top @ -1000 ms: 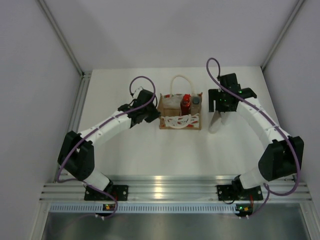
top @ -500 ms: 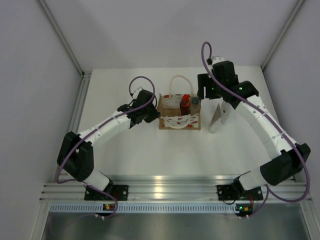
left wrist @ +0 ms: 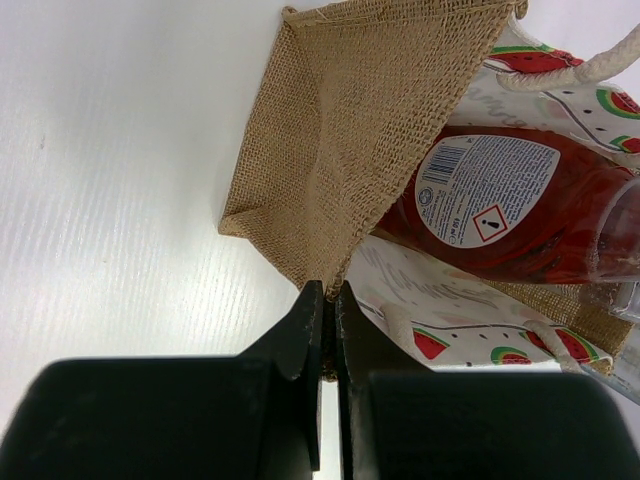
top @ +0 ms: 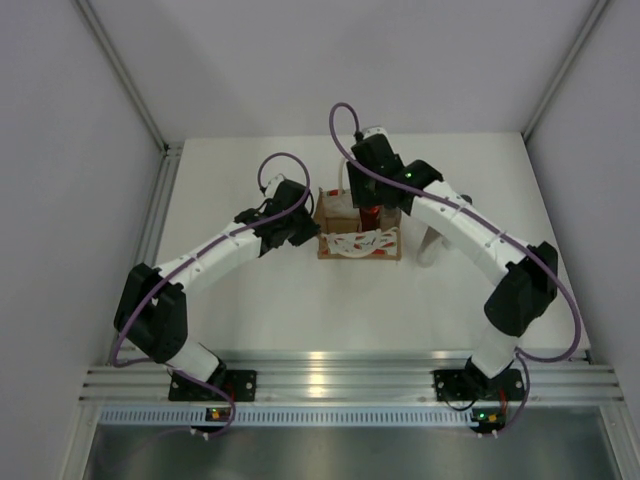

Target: Take the personal care products out of the canvas bag

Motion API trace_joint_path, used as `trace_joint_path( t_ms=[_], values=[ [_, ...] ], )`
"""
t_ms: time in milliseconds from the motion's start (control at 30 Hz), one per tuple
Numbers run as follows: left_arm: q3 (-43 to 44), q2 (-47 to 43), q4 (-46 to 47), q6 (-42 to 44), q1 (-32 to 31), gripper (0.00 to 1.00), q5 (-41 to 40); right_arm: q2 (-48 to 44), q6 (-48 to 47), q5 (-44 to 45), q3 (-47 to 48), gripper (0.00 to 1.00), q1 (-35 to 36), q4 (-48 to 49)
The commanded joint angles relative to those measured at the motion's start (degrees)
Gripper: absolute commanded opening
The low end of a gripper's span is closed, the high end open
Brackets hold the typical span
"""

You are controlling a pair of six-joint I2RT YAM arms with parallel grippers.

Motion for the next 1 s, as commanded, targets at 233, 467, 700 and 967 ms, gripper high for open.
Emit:
trace_joint_path(
  t_ms=[233,467,700,967],
  values=[
    [-0.7,-1.8,-1.7,0.3,0.5,0.0,-3.5,5.2,2.3,5.8,3.9,0.48,0.4,1.8],
    [-0.8,-1.6,-1.8,0.3,0.5,0.0,-3.4,7.3,2.4,4.7,4.6,0.49,-0.2,1.7],
    [-0.8,-1.7,-1.7,0.4,0.4,0.0,-3.4,9.1,4.4,5.2,3.5,0.52,-0.9,1.8],
    [-1.0,-1.7,-1.7,0.5,0.5,0.0,-3.3,11.3,5.6,4.8,3.5,0.57,-0.9,1.8]
  ],
)
